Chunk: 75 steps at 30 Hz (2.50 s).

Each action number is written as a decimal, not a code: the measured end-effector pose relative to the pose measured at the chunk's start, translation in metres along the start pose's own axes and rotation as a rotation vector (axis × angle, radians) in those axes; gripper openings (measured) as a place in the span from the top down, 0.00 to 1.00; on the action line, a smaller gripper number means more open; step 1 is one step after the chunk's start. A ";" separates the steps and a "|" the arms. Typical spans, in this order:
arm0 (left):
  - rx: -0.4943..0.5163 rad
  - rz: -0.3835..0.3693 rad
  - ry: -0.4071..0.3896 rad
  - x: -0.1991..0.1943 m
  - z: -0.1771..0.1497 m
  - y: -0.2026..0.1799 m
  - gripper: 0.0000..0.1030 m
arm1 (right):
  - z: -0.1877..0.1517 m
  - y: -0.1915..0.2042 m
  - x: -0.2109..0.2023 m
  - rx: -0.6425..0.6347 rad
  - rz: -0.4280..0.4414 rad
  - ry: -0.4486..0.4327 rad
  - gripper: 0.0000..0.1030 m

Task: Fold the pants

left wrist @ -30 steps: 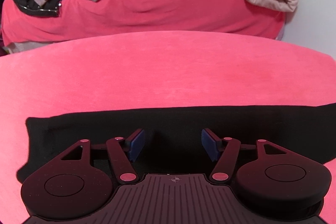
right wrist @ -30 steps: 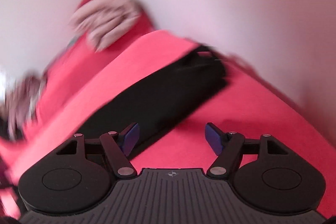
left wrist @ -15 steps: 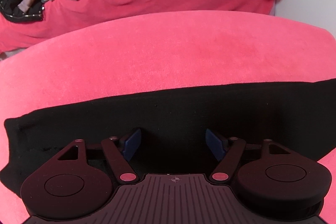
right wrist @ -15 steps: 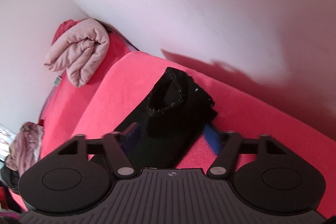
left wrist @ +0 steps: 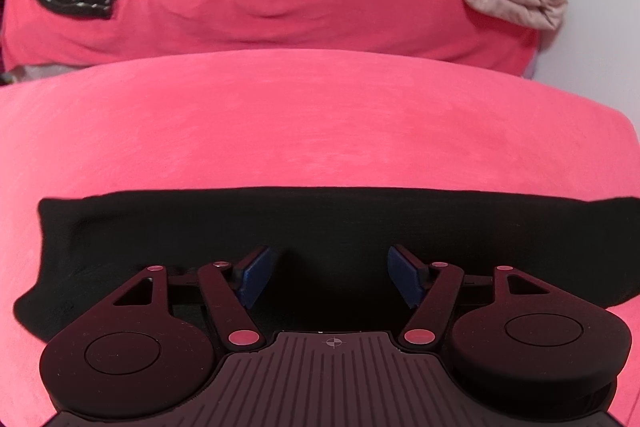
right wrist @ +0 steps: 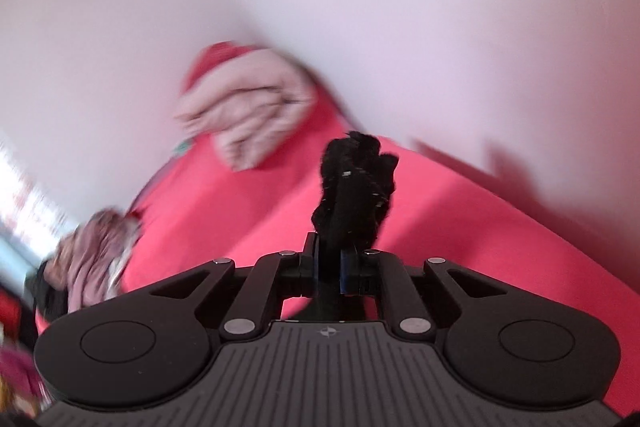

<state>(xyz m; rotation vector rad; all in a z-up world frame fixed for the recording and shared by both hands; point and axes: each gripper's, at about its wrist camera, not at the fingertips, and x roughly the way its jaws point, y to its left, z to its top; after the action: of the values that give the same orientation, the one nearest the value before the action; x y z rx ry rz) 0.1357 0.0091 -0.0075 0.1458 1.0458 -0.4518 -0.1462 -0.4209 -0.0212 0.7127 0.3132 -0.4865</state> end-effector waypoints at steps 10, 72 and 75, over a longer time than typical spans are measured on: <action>-0.093 0.024 -0.015 -0.022 -0.016 0.061 0.00 | -0.103 0.180 0.028 -0.420 0.288 0.140 0.88; 0.173 -0.178 0.004 0.042 0.019 -0.042 0.00 | -0.152 0.081 -0.002 -0.542 -0.177 0.037 0.65; 0.172 -0.172 -0.012 0.041 0.014 -0.043 0.00 | -0.148 0.115 0.009 -0.626 -0.092 0.008 0.47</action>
<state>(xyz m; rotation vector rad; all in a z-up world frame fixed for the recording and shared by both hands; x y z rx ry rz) 0.1453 -0.0457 -0.0316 0.2064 1.0114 -0.6979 -0.0941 -0.2470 -0.0684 0.0918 0.4785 -0.4401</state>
